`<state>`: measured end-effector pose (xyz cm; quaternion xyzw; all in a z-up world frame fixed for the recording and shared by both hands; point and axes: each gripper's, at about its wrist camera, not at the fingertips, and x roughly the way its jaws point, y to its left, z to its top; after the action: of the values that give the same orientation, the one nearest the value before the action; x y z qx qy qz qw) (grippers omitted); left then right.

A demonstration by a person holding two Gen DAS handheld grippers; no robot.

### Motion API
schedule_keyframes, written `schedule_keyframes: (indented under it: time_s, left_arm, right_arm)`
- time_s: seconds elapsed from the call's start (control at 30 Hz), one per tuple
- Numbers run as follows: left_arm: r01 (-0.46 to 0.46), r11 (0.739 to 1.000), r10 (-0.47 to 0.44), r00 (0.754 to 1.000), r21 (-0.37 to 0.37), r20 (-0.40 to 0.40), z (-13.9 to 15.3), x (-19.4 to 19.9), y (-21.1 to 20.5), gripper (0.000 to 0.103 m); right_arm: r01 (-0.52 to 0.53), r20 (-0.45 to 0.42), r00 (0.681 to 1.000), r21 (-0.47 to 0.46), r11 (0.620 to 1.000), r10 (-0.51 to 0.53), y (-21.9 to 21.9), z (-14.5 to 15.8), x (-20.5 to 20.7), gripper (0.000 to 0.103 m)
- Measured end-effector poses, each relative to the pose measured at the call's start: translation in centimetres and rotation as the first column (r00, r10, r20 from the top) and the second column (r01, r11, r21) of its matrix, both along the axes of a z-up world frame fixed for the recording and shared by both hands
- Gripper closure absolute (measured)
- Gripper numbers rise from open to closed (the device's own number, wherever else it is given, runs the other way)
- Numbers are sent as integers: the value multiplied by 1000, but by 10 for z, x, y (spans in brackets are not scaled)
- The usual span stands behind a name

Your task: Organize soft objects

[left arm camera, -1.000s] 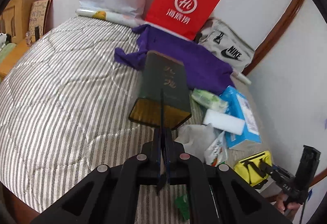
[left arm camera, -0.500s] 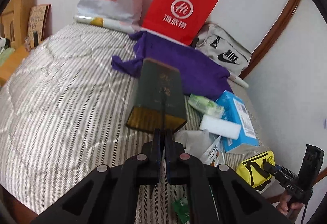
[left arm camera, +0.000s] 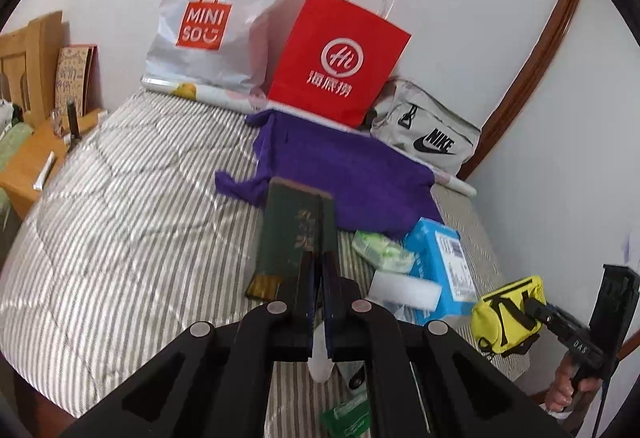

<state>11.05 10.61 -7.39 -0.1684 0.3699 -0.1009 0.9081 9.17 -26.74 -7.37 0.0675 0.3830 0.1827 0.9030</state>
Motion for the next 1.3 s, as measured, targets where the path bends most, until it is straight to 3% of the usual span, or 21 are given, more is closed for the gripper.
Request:
schedule_keyframes:
  time_s: [0.33,0.67,1.0,1.3]
  left_arm:
    - [7,998,-7,1000,55,-4,26,62,-8,99]
    - [54,997,-54,999,55,-3,39,132,-21,99]
    - [90,996,-88,994,21,-69,8,204,-30,99]
    - [95,995,-88,979,32,-182,-35,254,-29,99]
  right_arm:
    - [20,43,999,-24,1000,-19,9,17,85,74]
    - [35,38,999,-2,999,-35,12,12,166,74]
    - [23,-72,997,-2,1000,-23,21,-38,223,74]
    - [-13,-148,989,-28,1000,9,26,-71,252,74]
